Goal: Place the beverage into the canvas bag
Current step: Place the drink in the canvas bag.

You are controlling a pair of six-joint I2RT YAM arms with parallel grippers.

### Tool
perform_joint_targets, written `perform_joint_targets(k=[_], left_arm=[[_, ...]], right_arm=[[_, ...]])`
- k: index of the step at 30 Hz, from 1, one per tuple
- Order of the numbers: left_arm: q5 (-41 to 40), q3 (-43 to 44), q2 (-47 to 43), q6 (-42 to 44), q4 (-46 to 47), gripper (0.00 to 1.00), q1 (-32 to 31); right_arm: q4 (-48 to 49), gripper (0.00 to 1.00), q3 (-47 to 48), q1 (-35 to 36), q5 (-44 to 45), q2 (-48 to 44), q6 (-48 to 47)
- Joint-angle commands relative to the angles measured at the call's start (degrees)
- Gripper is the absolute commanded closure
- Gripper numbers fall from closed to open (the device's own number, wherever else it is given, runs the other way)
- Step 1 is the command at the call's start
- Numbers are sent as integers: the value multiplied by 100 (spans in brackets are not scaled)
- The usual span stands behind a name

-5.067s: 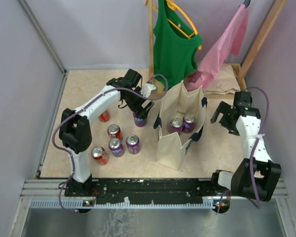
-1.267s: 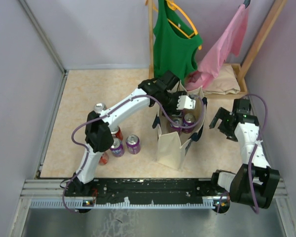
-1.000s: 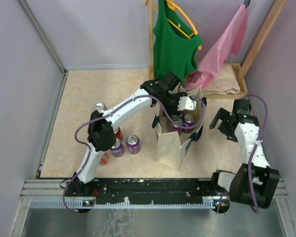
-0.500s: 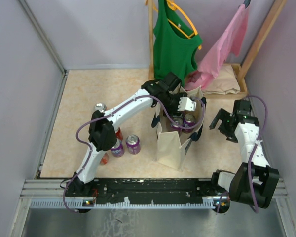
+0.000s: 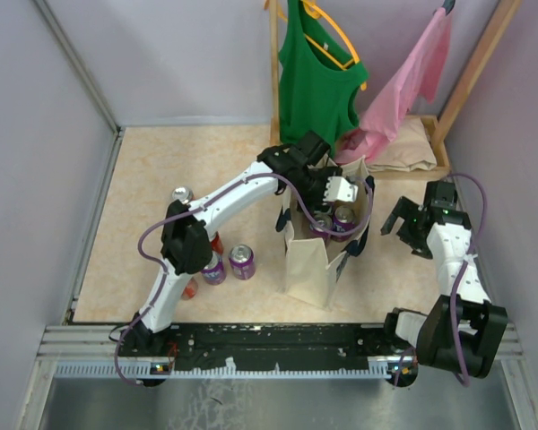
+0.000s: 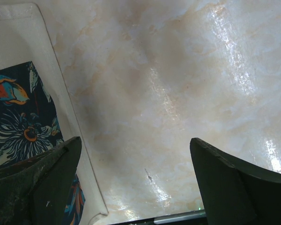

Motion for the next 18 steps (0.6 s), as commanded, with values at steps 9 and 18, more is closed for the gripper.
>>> perform_joint_targets(k=[9, 18], left_arm=[[83, 60, -64, 124, 177, 19, -60], [-159, -293, -600, -124, 1255, 26, -42]], right_arm=[[151, 1, 1, -101, -41, -32, -65], [150, 1, 17, -107, -54, -13, -59]])
